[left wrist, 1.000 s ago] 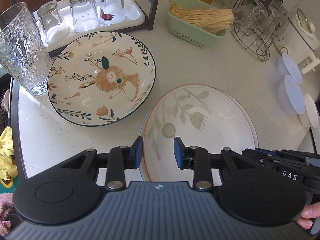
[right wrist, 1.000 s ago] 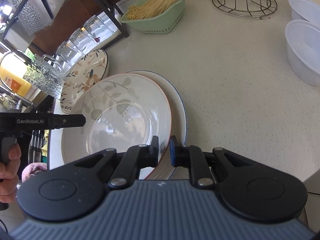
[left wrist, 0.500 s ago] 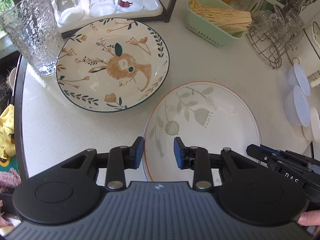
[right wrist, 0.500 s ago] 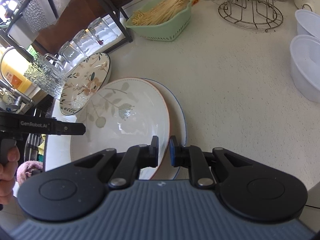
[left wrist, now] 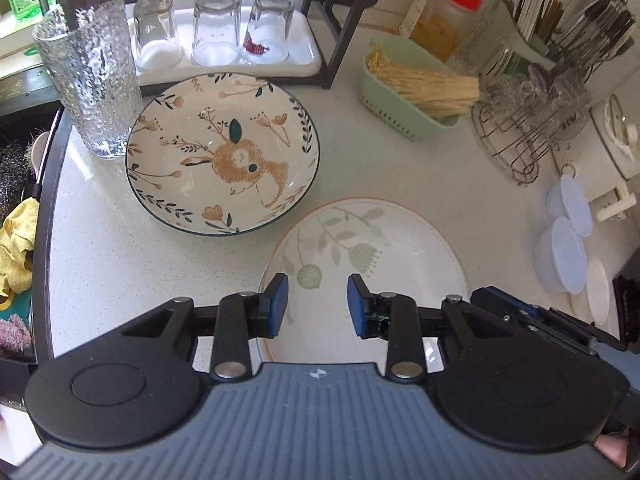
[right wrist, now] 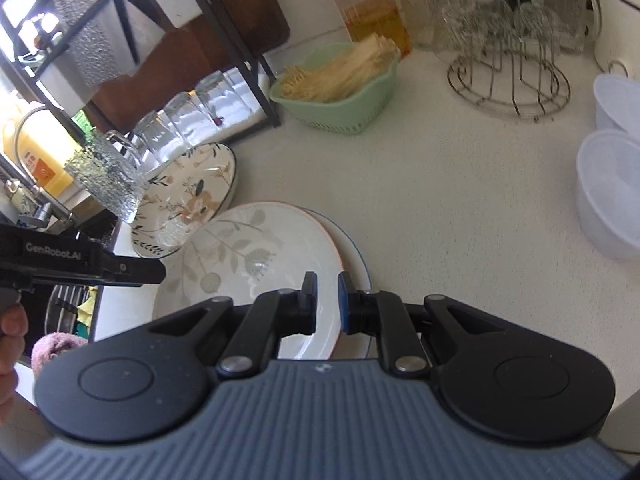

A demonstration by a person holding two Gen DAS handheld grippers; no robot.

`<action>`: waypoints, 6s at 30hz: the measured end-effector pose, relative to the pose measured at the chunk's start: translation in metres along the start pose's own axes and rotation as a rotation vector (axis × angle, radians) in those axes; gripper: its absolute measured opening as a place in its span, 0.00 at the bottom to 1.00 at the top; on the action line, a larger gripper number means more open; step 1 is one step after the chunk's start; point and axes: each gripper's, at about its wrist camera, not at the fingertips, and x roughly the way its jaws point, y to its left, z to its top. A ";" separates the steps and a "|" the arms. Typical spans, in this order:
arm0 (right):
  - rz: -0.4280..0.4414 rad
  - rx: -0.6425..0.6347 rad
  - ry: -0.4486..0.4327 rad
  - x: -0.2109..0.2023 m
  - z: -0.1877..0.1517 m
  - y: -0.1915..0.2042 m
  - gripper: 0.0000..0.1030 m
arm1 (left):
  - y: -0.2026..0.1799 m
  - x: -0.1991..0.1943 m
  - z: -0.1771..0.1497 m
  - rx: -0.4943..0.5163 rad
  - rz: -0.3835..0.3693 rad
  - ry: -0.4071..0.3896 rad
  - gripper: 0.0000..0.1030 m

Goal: Organize plates and bowls

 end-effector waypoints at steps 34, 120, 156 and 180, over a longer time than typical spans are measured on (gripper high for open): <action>0.032 -0.149 -0.303 -0.148 0.012 0.023 0.13 | -0.047 -0.116 -0.054 0.037 0.016 -0.330 0.35; 0.166 -0.229 0.084 0.058 0.079 0.074 0.50 | 0.140 0.005 0.026 -0.364 0.114 -0.217 0.49; 0.014 -0.108 0.180 0.172 0.095 0.092 0.17 | 0.170 0.068 0.083 -0.238 0.042 -0.075 0.38; 0.103 -0.040 0.219 0.164 0.100 0.081 0.18 | 0.165 0.055 0.102 -0.161 -0.021 -0.089 0.38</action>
